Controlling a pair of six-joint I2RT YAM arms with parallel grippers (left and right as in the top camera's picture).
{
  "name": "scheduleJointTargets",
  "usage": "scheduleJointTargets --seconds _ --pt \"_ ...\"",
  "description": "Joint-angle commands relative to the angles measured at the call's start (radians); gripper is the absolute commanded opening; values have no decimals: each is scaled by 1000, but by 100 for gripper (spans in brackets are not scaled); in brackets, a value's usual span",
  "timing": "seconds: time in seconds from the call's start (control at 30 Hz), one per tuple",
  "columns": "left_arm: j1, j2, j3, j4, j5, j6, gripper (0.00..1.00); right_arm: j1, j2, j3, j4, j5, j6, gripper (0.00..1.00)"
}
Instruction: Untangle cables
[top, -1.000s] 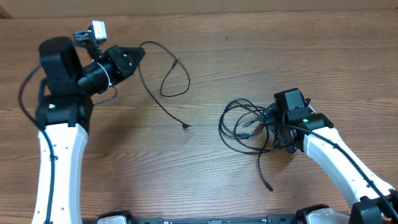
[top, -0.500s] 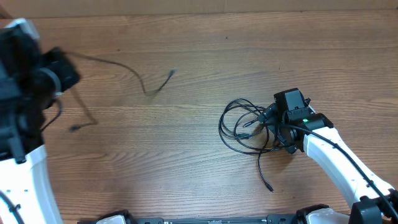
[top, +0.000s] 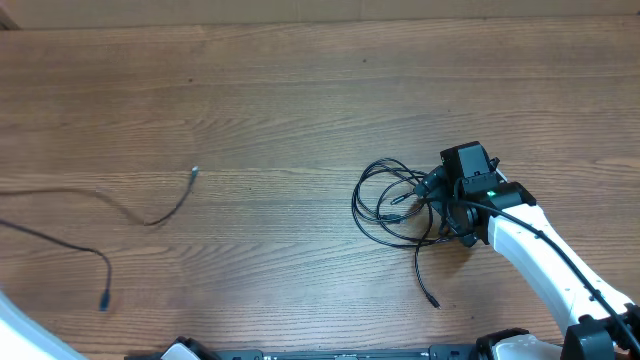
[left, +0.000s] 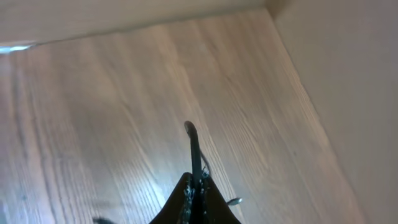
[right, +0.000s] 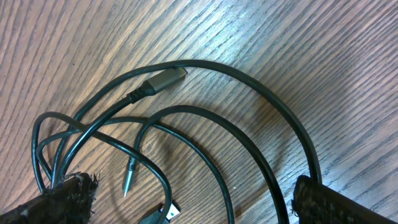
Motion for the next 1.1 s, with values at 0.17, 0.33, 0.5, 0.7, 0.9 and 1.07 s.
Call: scheduleJointTargets --seconds 0.17,0.33,0.5,0.7,0.9,1.07 --pt "73 69 19 28 -10 -134 4 -3 1 -3 2 3 -8 100" --pt "69 108 19 12 -8 -203 4 -3 1 -3 2 3 -8 100" --pt "74 102 22 48 -25 -195 4 -3 1 -3 2 3 -7 100" --pt "149 100 65 42 -25 -141 4 -3 1 -3 2 3 -8 100" --pt "333 106 91 69 66 -156 4 -3 1 -3 2 3 -8 100" --pt "389 127 91 72 79 -228 4 -3 1 -3 2 3 -8 100"
